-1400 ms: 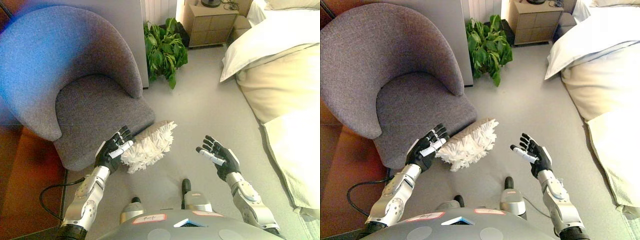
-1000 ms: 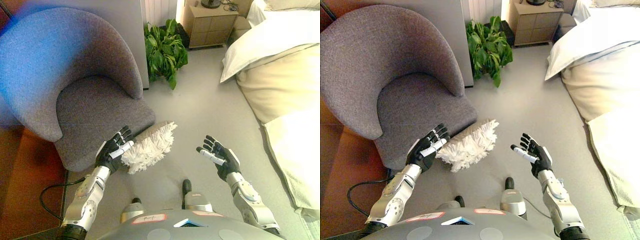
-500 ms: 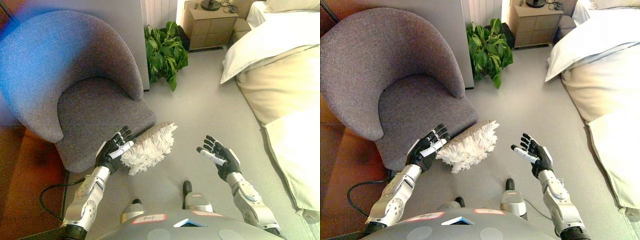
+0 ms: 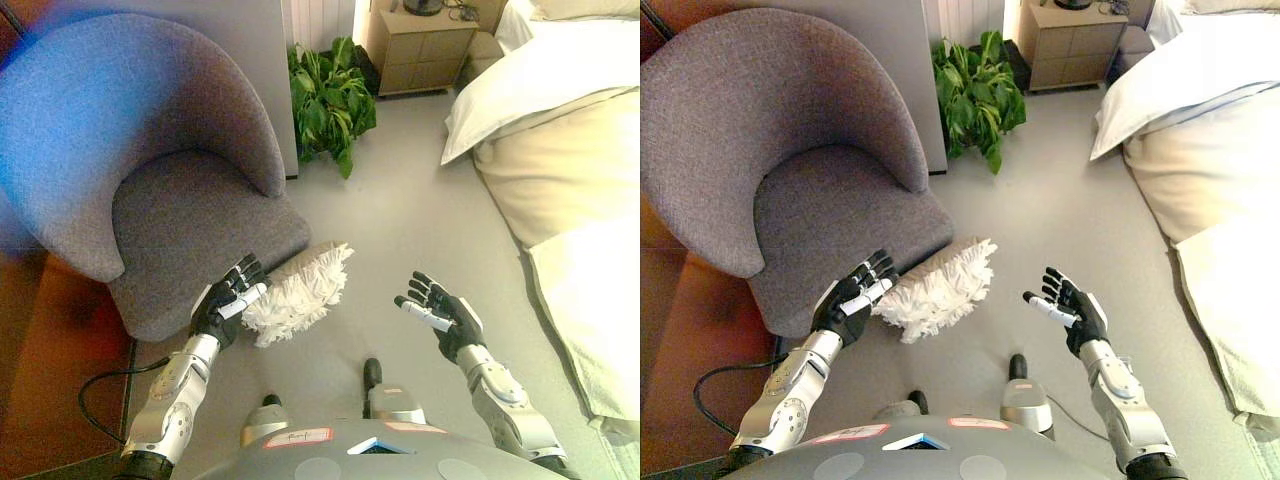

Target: Pick up the pillow and put it on the sofa.

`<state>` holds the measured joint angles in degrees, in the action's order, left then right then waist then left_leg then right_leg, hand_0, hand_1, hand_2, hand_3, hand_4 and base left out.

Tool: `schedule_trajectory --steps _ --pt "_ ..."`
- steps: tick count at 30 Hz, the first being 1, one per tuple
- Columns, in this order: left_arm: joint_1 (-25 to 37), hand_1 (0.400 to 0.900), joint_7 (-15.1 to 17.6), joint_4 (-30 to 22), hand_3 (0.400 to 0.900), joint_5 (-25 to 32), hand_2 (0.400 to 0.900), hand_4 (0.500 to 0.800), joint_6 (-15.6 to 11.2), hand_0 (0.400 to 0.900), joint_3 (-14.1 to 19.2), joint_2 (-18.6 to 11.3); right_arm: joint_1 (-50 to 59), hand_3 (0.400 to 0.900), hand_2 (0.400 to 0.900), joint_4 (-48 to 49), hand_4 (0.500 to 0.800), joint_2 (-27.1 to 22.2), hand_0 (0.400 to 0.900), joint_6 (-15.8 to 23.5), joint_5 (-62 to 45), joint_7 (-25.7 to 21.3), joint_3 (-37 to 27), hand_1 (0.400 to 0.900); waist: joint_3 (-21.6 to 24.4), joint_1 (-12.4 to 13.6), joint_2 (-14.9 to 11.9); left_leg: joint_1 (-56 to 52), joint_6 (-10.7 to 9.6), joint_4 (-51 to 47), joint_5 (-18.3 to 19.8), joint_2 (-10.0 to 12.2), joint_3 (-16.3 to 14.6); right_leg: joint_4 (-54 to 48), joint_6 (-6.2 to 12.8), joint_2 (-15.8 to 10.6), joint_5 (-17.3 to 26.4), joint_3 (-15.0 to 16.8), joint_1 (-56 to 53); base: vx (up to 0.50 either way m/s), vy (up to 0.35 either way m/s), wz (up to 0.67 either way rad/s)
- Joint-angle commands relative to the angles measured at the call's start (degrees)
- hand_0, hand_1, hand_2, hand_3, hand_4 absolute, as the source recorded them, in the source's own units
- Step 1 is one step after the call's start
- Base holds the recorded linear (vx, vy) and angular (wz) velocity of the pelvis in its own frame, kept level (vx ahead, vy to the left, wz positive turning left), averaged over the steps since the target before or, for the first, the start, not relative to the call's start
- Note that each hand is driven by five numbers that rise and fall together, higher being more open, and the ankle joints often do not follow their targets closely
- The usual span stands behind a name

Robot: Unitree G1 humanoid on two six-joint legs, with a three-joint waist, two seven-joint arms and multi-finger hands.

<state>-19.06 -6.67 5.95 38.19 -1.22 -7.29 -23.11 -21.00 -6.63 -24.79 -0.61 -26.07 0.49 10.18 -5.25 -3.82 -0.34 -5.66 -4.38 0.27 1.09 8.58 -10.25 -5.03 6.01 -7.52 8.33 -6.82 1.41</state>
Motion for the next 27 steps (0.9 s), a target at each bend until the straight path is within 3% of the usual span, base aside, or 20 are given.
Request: schedule_trajectory --steps 1,3,6,11,16,17,19,21,23,27 --pt "1.6 0.900 -0.6 -6.1 0.900 3.0 0.900 0.800 -6.0 0.900 3.2 -3.1 2.3 0.900 0.900 6.7 0.800 -3.0 0.900 5.4 0.8 1.1 -2.4 0.900 -3.2 0.8 -4.0 10.5 -1.0 24.0 -6.0 2.9 0.6 3.0 -4.18 3.1 -4.3 -0.1 -2.9 0.07 -0.118 -0.09" --pt "0.7 0.900 -1.6 -5.5 0.900 3.3 0.900 0.800 -6.2 0.900 3.9 -2.5 1.5 0.900 0.900 5.8 0.800 -3.3 0.900 5.9 1.0 1.6 -2.7 0.900 -4.1 1.1 -4.4 13.6 -0.1 29.6 -6.8 2.4 1.5 4.3 -4.93 3.2 -4.4 0.5 -3.2 0.16 -0.064 -0.16" --pt "-1.5 0.900 -2.9 -6.6 0.900 3.7 0.900 0.800 -5.8 0.900 5.3 -2.3 0.0 0.900 0.900 6.2 0.800 -3.1 0.900 5.9 1.4 2.8 -3.6 0.900 -4.7 2.2 -4.1 15.2 0.5 24.1 -8.0 0.6 2.0 5.5 -4.39 4.0 -6.1 1.4 -4.2 0.26 0.080 -0.23" --pt "-3.5 0.900 -4.3 -6.7 0.900 4.4 0.900 0.800 -7.2 0.900 5.1 -1.8 -2.2 0.900 0.900 7.1 0.800 -3.8 0.900 6.3 1.5 4.6 -4.6 0.900 -5.9 4.8 -1.3 18.2 -2.3 2.9 -17.5 1.3 2.0 5.2 -3.56 6.8 -10.2 3.0 -9.7 0.37 0.157 -0.35" --pt "-5.0 0.900 -5.9 -6.5 0.900 4.0 0.900 0.800 -9.9 0.900 4.3 -0.7 -3.1 0.900 0.900 6.2 0.800 -5.2 0.900 8.4 -0.2 5.8 -4.9 0.900 -7.2 8.0 -1.0 24.1 -3.9 -3.1 -21.7 1.5 0.8 5.8 -4.08 7.2 -14.7 3.4 -16.0 0.47 0.148 -0.51" --pt "-4.9 0.900 -5.6 -6.2 0.900 4.2 0.900 0.800 -10.4 0.900 4.2 -0.7 -2.5 0.900 0.900 5.9 0.800 -5.5 0.900 8.7 0.0 6.4 -4.6 0.900 -7.3 8.1 -1.0 23.5 -3.4 -3.3 -19.8 1.7 1.0 6.6 -3.87 6.7 -15.1 3.7 -15.8 0.44 0.197 -0.50" --pt "-4.5 0.900 -3.8 -5.8 0.900 4.8 0.900 0.800 -10.5 0.900 4.4 -0.8 -2.7 0.900 0.900 6.1 0.800 -5.3 0.900 8.5 0.3 6.9 -4.9 0.900 -6.9 7.5 -0.9 22.3 -2.3 -2.0 -17.0 2.6 -2.3 9.0 -2.90 5.7 -16.9 3.0 -15.9 0.43 0.208 -0.27" --pt "-3.9 0.900 -4.3 -5.4 0.900 4.5 0.900 0.800 -10.0 0.900 5.1 -1.2 -3.3 0.900 0.900 7.1 0.800 -4.5 0.900 7.0 -1.7 7.5 -5.7 0.900 -6.2 6.8 -2.0 21.4 -1.2 0.5 -13.5 2.2 -4.8 10.8 -1.42 3.6 -18.5 1.8 -17.4 0.46 0.202 -0.06" --pt "-4.0 0.900 -4.6 -6.1 0.900 3.7 0.900 0.800 -9.5 0.900 5.3 -1.8 -3.3 0.900 0.900 7.9 0.800 -3.4 0.900 6.3 -0.6 8.2 -6.0 0.900 -5.1 7.3 -3.2 20.3 0.1 2.4 -11.7 1.4 -4.5 12.0 0.22 1.4 -18.5 0.5 -18.1 0.41 0.233 -0.13" --pt "-3.6 0.900 -5.7 -7.0 0.900 3.4 0.900 0.800 -7.3 0.900 6.0 -3.4 -2.0 0.900 0.900 9.4 0.800 -2.2 0.900 4.3 -0.8 5.9 -5.6 0.900 -2.7 8.6 -4.7 19.6 4.4 4.7 -8.4 -1.8 -6.1 18.0 4.03 -2.4 -11.6 -1.4 -17.6 0.32 0.248 -0.01"
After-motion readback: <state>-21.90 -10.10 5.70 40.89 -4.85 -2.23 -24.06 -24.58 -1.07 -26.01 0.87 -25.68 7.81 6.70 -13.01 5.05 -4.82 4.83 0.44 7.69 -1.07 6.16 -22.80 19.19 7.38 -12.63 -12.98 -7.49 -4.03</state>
